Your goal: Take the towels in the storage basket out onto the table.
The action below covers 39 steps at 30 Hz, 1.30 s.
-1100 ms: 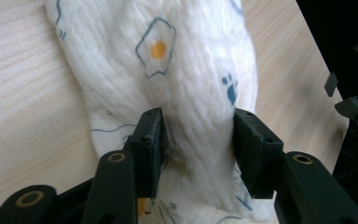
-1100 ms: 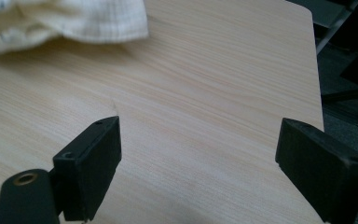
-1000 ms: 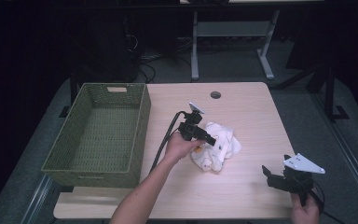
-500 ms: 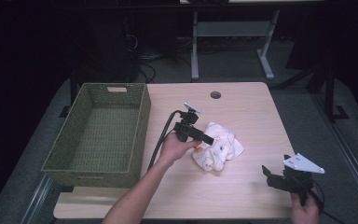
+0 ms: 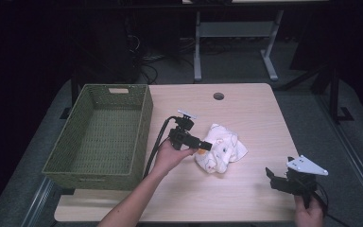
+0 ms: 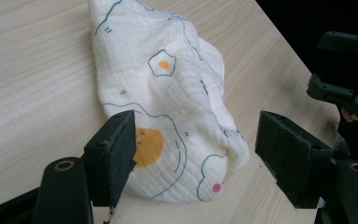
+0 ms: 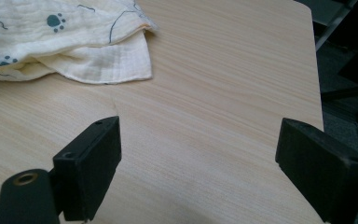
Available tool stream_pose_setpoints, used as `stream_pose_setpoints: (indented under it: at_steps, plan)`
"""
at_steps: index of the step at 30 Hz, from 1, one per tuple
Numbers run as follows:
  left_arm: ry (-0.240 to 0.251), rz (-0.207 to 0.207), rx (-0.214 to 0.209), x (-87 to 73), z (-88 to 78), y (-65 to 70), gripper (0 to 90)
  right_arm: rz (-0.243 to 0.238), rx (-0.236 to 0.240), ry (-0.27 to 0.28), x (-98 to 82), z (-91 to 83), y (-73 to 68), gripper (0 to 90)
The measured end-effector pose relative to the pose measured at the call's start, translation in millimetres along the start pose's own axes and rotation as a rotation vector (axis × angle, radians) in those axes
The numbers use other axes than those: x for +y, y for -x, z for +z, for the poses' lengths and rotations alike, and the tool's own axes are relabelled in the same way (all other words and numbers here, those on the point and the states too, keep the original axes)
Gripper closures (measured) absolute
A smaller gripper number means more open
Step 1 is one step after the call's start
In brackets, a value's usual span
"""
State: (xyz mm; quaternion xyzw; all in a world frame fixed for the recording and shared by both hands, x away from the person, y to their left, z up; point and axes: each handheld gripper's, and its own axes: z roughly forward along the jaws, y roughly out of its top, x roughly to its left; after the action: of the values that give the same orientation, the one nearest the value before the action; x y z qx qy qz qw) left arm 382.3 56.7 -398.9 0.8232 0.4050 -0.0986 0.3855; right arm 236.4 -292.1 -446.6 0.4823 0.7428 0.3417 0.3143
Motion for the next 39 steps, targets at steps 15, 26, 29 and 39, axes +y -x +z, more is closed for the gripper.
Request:
stream_pose_setpoints:
  at_steps: [15,26,29,39]
  plan:
    - [0.037,0.052,-0.031,-30.2,-20.2,9.7,27.4,-0.006,-0.004,-0.003,-0.3,0.7,-0.1,13.9]
    - [0.054,0.080,-0.049,-50.1,-27.1,13.8,26.5,-0.011,-0.007,-0.010,-0.9,1.5,-0.8,13.8]
    - [0.057,0.089,-0.049,-56.7,-27.9,15.3,26.5,-0.007,-0.006,-0.013,-1.3,1.8,-1.2,13.8]
    - [0.054,0.117,-0.046,-77.5,-29.9,18.6,26.5,-0.013,-0.011,-0.012,-1.8,2.1,-1.5,13.9]
